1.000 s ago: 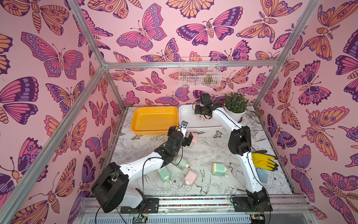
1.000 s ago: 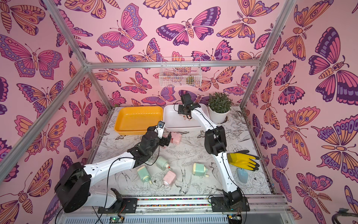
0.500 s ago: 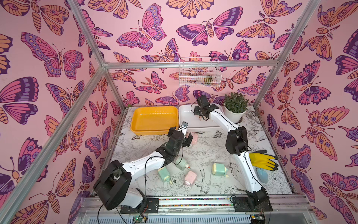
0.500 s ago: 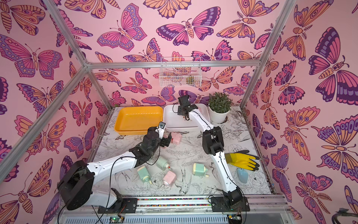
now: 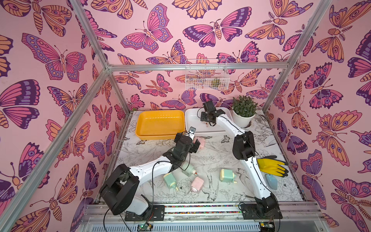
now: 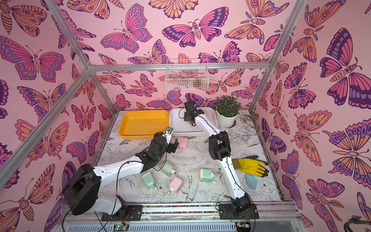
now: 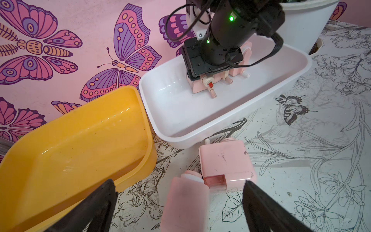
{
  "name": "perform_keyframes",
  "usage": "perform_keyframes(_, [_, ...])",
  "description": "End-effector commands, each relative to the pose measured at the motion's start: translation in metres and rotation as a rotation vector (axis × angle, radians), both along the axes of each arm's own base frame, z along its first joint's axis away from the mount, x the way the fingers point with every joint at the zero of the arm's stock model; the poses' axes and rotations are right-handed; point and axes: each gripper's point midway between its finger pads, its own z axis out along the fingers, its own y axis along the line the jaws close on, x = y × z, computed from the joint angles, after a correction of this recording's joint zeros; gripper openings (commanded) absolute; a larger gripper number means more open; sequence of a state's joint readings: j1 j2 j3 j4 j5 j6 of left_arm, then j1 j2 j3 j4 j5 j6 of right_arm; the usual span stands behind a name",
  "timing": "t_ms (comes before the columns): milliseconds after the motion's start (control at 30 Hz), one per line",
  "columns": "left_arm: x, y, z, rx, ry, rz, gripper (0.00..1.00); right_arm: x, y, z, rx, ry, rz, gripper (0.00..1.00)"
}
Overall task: Place the pencil sharpeners by color into the storage box
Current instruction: Place the pencil sharpener in the storage box.
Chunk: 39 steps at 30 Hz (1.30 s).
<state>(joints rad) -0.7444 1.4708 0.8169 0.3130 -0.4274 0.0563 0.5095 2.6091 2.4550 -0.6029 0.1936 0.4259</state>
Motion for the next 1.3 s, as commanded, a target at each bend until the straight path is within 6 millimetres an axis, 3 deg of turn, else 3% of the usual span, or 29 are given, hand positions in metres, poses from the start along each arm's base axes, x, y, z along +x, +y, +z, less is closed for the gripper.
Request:
perform_keyframes(0, [0.006,0.002,0.002,0.009,0.0,0.021,1.0,0.006,0.004,0.02,0.013,-0.043,0.0,0.45])
perform_keyframes(133, [0.007,0.001,0.002,0.007,0.002,0.022,1.0,0.006,0.004,0.021,0.006,-0.049,0.004,0.64])
perform_keyframes(400, [0.008,0.001,0.002,0.009,0.002,0.023,1.0,0.006,0.003,0.019,0.0,-0.045,0.009,0.64])
perform_keyframes(900, [0.01,0.0,0.001,0.012,0.003,0.022,1.0,-0.003,0.003,-0.004,-0.013,0.021,0.026,0.64])
perform_keyframes(1267, [0.011,0.001,0.0,0.012,0.005,0.026,1.0,-0.002,0.005,-0.001,-0.006,0.011,0.032,0.74])
